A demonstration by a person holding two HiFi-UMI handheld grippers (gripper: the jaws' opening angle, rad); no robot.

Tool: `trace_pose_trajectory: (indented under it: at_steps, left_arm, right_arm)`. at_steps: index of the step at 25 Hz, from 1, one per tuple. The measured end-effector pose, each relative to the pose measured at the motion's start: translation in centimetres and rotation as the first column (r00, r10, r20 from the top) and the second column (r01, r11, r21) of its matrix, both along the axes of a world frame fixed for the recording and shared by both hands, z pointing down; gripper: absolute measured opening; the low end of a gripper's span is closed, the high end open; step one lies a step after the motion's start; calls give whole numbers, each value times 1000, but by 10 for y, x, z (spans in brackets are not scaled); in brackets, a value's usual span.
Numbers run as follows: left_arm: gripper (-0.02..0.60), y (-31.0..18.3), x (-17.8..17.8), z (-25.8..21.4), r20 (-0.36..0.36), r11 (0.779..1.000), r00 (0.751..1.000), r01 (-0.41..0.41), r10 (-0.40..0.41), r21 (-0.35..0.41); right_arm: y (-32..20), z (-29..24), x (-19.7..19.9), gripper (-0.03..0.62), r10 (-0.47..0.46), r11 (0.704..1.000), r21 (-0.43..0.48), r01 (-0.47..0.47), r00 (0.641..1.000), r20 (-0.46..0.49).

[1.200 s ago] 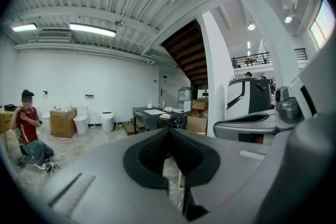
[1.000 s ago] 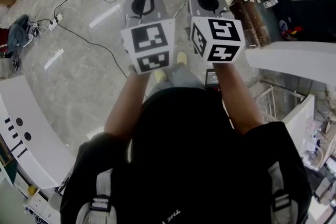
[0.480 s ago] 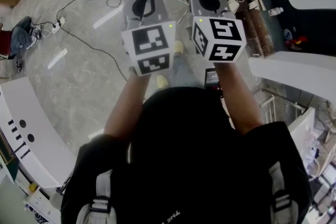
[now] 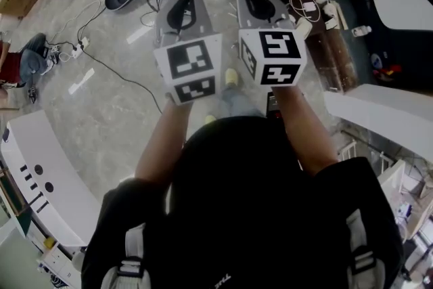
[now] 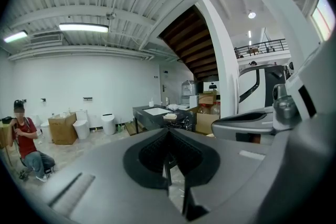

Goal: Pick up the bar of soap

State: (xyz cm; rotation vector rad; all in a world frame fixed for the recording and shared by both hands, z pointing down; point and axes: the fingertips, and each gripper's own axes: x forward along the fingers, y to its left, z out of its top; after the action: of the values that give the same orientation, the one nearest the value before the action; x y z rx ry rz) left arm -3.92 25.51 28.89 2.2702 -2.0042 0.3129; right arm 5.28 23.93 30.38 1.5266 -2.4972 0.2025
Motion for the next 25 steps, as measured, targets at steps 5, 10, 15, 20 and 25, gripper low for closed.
trace_pose_trajectory:
  at_steps: [5,10,15,20,25]
  left_arm:
    - [-5,-40,9,-1,18,1000,1000,6,-6,-9]
    - [-5,-71,19,3,21,1000,1000,2,-2,-18]
    - [-5,-97,24,5,21,1000,1000,7,-6,-23]
    - [-5,-122,26,5,27,1000,999,21,-20,-23]
    - [-5,-140,23,4,30,999,999,37,-36,-20]
  right_arm:
    - [-41,0,9,14,-12,1000,-8,12,1000,10]
    - [-76,-1,23,14,-5,1000,-8,5,1000,14]
    - [-104,0,29,14,-9,1000,-10,10,1000,15]
    - [-130,1,31,14,-23,1000,-12,23,1000,18]
    - [-149,1,31,14,-34,999,-8,34,999,21]
